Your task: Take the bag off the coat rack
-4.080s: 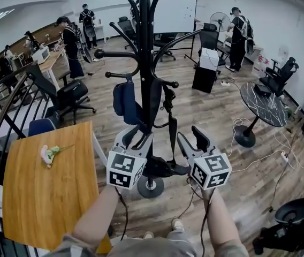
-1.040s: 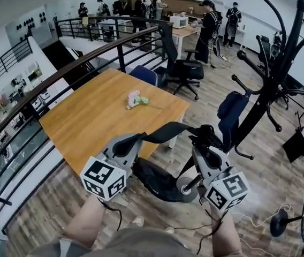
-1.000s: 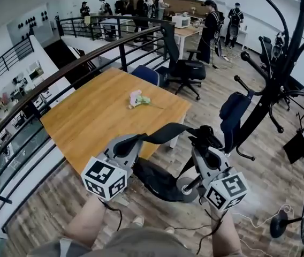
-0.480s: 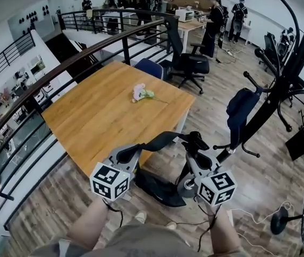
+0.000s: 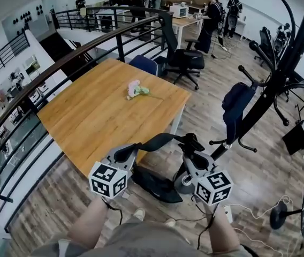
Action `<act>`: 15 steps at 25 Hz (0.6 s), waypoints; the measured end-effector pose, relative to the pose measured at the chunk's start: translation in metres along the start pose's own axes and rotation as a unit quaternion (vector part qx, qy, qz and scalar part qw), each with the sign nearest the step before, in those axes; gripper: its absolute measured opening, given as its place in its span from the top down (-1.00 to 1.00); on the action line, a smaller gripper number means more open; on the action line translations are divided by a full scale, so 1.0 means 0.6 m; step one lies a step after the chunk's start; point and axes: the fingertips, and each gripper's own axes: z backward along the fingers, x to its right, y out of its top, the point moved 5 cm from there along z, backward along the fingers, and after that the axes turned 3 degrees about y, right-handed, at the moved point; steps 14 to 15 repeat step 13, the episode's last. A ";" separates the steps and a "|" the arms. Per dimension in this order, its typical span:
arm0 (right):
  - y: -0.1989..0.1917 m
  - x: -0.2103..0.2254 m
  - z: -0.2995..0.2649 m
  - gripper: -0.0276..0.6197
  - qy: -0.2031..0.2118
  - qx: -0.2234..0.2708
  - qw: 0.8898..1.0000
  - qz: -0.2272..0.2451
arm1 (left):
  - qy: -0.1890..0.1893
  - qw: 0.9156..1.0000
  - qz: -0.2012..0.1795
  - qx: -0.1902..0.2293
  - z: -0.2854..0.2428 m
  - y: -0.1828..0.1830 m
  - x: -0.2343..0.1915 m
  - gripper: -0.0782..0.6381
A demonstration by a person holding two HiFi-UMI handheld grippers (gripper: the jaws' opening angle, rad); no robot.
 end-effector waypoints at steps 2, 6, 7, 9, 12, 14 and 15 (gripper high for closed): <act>-0.001 -0.009 0.006 0.74 -0.003 0.003 1.000 0.001 | -0.002 1.000 0.001 0.004 0.008 0.000 0.003 0.74; 0.006 -0.016 0.017 0.74 -0.009 0.008 1.000 0.005 | -0.007 1.000 -0.003 0.008 0.016 0.006 0.008 0.74; 0.007 -0.013 0.018 0.74 -0.010 0.009 1.000 0.006 | -0.007 1.000 -0.003 0.009 0.013 0.006 0.009 0.74; 0.008 -0.006 0.020 0.74 -0.011 0.011 1.000 0.007 | -0.007 1.000 -0.003 0.009 0.008 0.007 0.010 0.74; 0.011 -0.006 0.026 0.74 -0.013 0.011 1.000 0.009 | -0.007 1.000 -0.001 0.010 0.010 0.011 0.013 0.74; 0.012 -0.008 0.029 0.74 -0.014 0.011 1.000 0.009 | -0.007 1.000 0.000 0.011 0.011 0.013 0.015 0.74; 0.012 -0.008 0.029 0.74 -0.014 0.011 1.000 0.009 | -0.007 1.000 0.000 0.011 0.011 0.013 0.015 0.74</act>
